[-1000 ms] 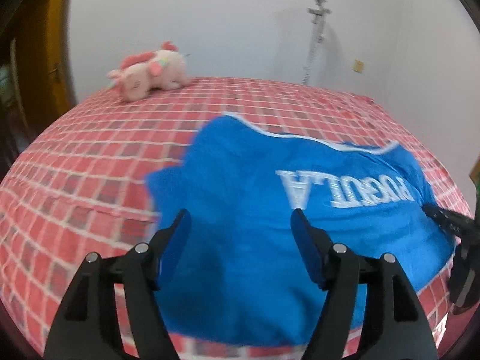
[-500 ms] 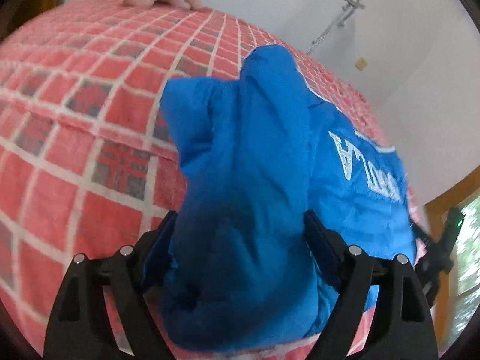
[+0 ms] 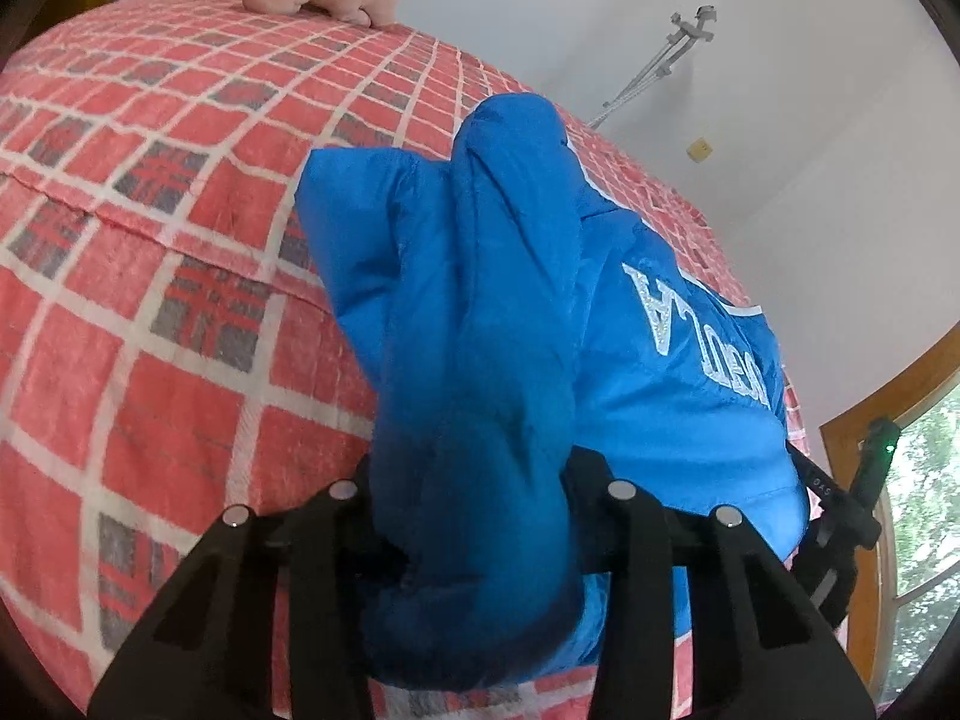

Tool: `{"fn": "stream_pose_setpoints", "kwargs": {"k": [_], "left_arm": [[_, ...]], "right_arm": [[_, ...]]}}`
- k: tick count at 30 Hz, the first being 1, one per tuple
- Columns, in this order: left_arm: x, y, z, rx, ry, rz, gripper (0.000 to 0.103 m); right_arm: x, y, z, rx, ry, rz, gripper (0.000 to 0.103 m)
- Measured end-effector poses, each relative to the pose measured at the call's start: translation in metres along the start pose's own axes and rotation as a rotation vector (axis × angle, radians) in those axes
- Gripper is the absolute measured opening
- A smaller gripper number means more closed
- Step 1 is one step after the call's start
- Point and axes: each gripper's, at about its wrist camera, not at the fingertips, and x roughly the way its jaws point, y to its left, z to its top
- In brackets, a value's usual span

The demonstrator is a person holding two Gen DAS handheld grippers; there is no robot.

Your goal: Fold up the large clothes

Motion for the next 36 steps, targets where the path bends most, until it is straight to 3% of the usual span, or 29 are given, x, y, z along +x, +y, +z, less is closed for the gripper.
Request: {"fn": "stream_pose_setpoints", "kwargs": {"k": [6,8,9,11,16,21,25,29,36], "left_arm": [[-0.007,-0.012,0.005,0.007,-0.020,0.037,0.034],[-0.013,-0.024,0.009,0.032,-0.032,0.072,0.033],[-0.019,-0.035,0.012,0.049,-0.042,0.093,0.032],[-0.027,-0.048,0.016,0.069,-0.058,0.109,0.032],[-0.049,-0.108,0.026,0.161,-0.117,0.135,0.032],[-0.049,-0.183,0.030,0.317,-0.145,0.120,0.032],[-0.022,-0.244,0.020,0.448,-0.113,0.138,0.032],[0.019,-0.289,0.003,0.548,-0.033,0.130,0.033],[0.089,-0.319,-0.032,0.636,0.086,0.142,0.037]], "right_arm": [[-0.001,-0.001,0.005,0.021,0.009,0.002,0.026],[-0.007,-0.005,0.010,0.044,0.024,0.021,0.030],[-0.014,-0.008,0.014,0.059,0.034,0.052,0.038],[-0.027,-0.009,0.022,0.058,0.039,0.094,0.040],[-0.054,-0.010,0.040,0.021,0.060,0.106,0.040],[-0.066,-0.018,0.046,0.020,0.108,0.125,0.040],[-0.077,-0.028,0.047,0.032,0.129,0.121,0.040],[-0.080,-0.033,0.045,0.022,0.157,0.107,0.040],[-0.080,-0.039,0.041,0.002,0.201,0.094,0.040]]}}
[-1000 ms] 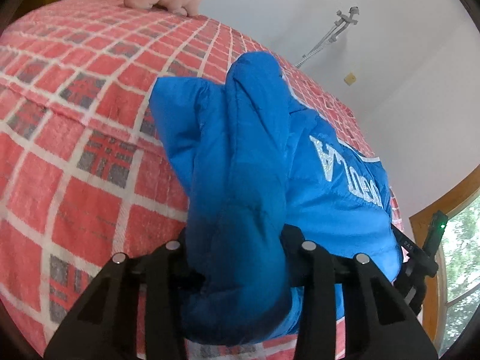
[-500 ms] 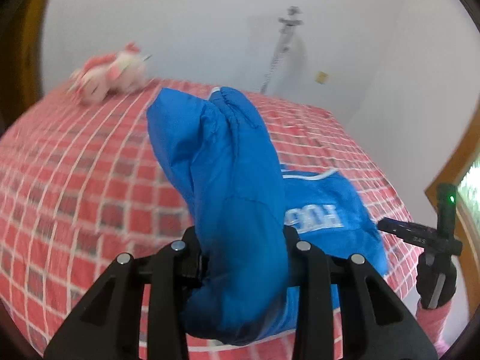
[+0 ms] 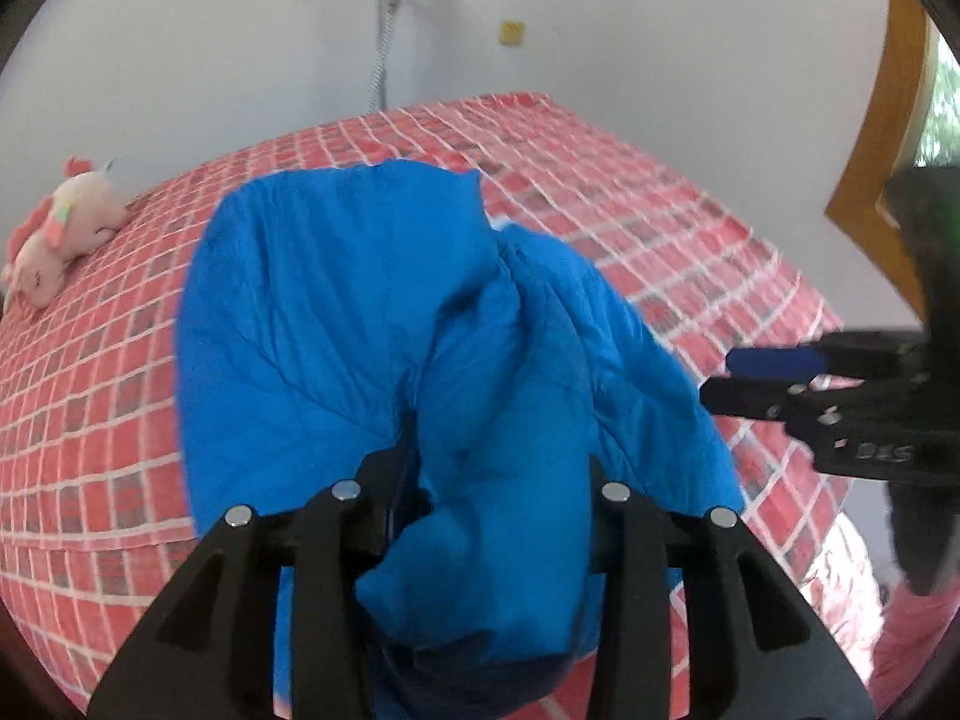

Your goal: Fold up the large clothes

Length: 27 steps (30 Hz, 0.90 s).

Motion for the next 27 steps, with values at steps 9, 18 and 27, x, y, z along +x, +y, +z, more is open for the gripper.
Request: {"fn": "stream_pose_setpoints", "kwargs": {"k": [9,18,27], "left_arm": [[0.039,-0.012,-0.019,0.023,0.018,0.013,0.037],[-0.019,0.008,-0.013,-0.068,-0.024,-0.202,0.056],[-0.082,0.034,-0.010,-0.108,-0.137,-0.299,0.063]], "right_arm": [[0.009,0.001,-0.002,-0.008,0.019,-0.005,0.040],[0.005,0.011,0.000,-0.040,0.001,-0.034,0.045],[-0.010,0.019,0.011,-0.033,-0.026,-0.009,0.067]]}}
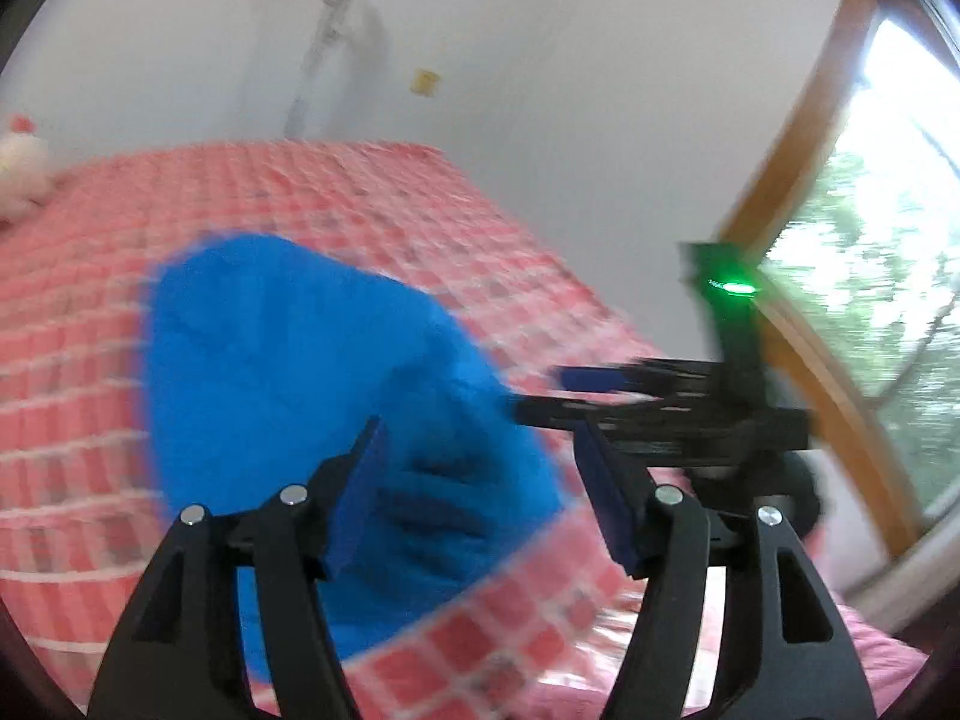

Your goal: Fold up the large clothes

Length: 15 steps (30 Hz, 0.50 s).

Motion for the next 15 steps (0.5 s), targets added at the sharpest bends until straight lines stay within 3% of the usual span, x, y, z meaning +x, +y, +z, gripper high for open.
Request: {"fn": "stream_pose_setpoints", "kwargs": {"k": [2,5,6,9,15], "left_arm": [[0.001,0.016,0.002,-0.009,-0.025,0.208,0.063],[0.017,0.031,0.002,0.006,-0.021,0.387,0.063],[0.022,0.035,0.002,0.004,-0.014,0.412,0.063],[0.040,0.044,-0.002,0.010,0.007,0.456,0.063],[0.050,0.056,-0.011,-0.007,0.007,0.461,0.063]], "right_arm": [[-0.007,0.000,0.004,0.006,-0.006,0.019,0.072],[-0.015,0.008,0.012,0.016,-0.012,0.083,0.085],[-0.014,0.011,0.014,0.021,-0.006,0.108,0.090],[0.003,0.018,0.021,0.052,0.069,0.202,0.092],[0.050,0.021,0.033,0.117,0.194,0.252,0.092]]}}
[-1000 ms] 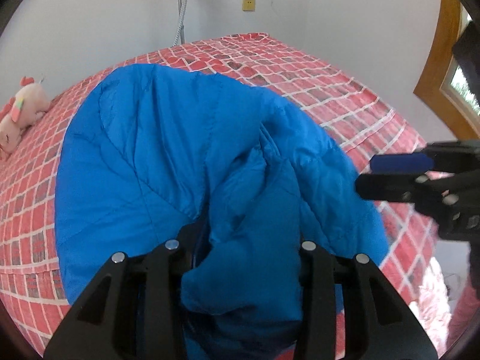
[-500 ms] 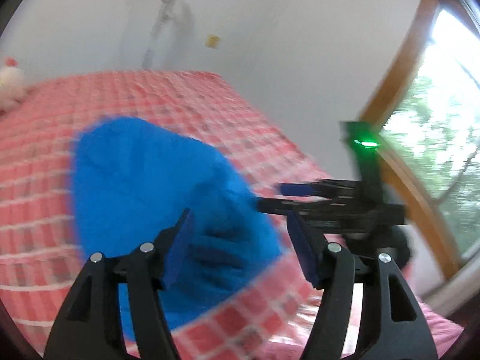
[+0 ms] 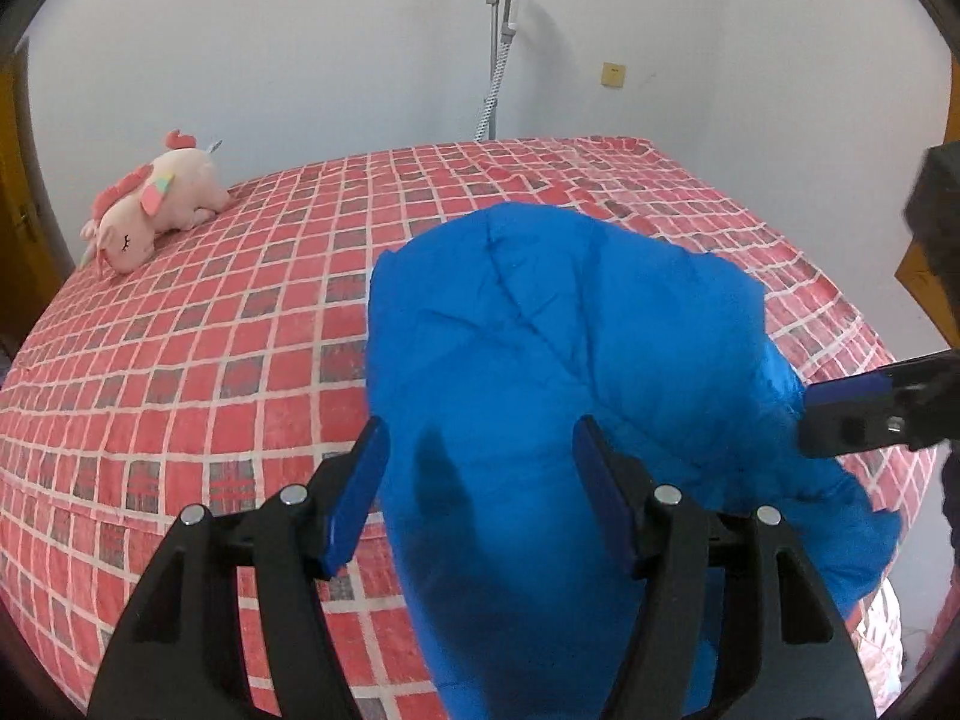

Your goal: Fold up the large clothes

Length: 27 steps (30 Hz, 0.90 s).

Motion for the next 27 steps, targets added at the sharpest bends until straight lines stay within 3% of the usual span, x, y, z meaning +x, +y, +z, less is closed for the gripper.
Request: {"fn": "stream_pose_setpoints", "kwargs": {"k": [4,7,10,13,20,27], "left_arm": [[0.002,0.013,-0.003,-0.025,0.005,-0.024,0.063],[0.003,0.018,-0.004,-0.041,0.010,-0.045,0.063],[0.006,0.025,-0.007,-0.060,0.020,-0.063,0.063],[0.006,0.029,-0.009,-0.077,0.022,-0.069,0.063],[-0.007,0.029,-0.006,-0.086,-0.011,-0.090,0.063],[-0.017,0.005,0.001,-0.050,-0.033,-0.141,0.064]], "right_arm": [[0.029,0.001,0.011,0.018,0.050,-0.002,0.089],[0.045,0.005,0.013,0.007,0.058,0.001,0.071],[0.042,0.013,0.015,-0.048,-0.001,-0.020,0.040],[0.033,0.023,0.015,-0.107,-0.041,-0.043,0.025],[-0.016,0.048,0.011,-0.225,-0.143,-0.078,0.018],[-0.063,0.045,0.007,-0.238,-0.221,-0.134,0.016]]}}
